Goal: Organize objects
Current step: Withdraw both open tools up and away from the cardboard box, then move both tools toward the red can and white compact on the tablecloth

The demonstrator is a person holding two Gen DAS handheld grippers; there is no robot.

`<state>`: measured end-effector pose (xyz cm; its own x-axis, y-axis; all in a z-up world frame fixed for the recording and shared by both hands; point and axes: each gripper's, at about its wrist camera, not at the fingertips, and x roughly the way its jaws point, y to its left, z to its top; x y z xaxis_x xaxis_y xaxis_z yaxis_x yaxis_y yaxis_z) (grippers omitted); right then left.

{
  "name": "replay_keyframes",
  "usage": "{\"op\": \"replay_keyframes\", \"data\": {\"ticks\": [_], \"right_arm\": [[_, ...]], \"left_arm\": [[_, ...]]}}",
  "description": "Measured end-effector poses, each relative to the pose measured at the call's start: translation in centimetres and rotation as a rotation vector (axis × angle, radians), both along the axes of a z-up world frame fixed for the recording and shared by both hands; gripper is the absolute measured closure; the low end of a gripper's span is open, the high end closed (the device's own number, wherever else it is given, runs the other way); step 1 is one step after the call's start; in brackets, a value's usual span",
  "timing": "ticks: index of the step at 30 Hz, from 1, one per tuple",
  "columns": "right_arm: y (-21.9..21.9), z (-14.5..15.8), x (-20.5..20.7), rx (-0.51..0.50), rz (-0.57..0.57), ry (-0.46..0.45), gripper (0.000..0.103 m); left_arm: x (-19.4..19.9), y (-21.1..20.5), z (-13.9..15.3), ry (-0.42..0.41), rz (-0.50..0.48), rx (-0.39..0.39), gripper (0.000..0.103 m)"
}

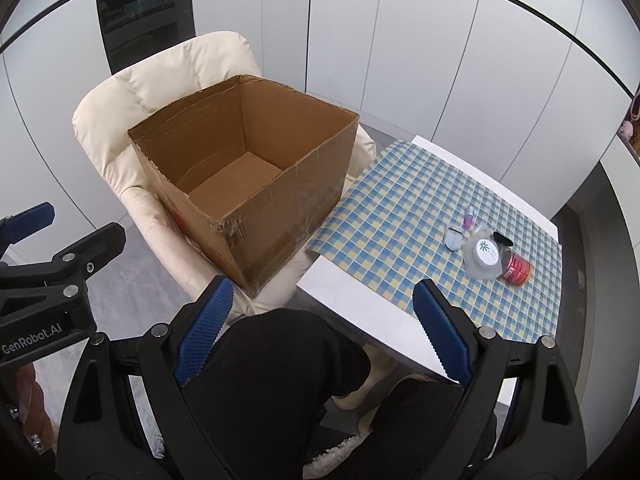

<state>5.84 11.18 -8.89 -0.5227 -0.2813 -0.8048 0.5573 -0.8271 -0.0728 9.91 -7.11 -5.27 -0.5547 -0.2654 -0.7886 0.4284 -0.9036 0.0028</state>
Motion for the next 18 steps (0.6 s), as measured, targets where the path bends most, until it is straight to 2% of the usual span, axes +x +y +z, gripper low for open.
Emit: {"op": "replay_keyframes", "data": {"ticks": [18], "right_arm": [[3.2, 0.3, 0.0, -0.051, -0.066, -0.025, 0.010]], "left_arm": [[-0.5, 2.5, 0.2, -0.016, -0.054, -0.039, 0.005]]}}
